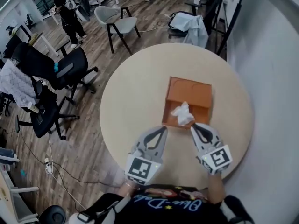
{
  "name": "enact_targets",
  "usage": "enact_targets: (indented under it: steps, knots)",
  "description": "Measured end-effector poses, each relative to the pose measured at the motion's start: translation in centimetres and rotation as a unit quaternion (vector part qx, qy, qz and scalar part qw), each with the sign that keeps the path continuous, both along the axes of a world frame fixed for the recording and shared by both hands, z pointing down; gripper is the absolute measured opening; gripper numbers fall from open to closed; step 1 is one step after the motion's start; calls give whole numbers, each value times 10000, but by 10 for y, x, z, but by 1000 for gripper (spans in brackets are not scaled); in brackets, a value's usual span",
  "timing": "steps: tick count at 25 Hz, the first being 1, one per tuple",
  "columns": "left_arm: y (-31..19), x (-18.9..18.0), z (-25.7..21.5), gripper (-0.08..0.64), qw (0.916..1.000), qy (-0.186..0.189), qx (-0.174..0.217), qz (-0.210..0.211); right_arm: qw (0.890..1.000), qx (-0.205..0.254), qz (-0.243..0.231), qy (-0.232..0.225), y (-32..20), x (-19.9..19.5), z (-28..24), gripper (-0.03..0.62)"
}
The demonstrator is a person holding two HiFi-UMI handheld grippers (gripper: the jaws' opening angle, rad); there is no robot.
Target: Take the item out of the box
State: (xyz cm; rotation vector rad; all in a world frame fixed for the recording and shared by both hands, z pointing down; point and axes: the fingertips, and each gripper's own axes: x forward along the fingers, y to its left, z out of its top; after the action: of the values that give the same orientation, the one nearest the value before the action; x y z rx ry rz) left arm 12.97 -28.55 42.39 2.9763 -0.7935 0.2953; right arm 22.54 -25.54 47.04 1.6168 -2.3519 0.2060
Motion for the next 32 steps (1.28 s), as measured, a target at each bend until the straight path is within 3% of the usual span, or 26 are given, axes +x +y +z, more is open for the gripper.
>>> enact_targets:
  steps: [6,19,32]
  knots:
    - [-21,-6,8,-15,9996,-9,-144,-229,9994,-289,-87,176,-26,5,20,32]
    - [-36,-2,38,-15,9992,-96,-297,-229,9913,-1121,-15,688,-60,16,82,94]
    - [-53,-14,54,-15,9987,-78,-465,-190,9638,-2155,133,1562,-86,8,143,95]
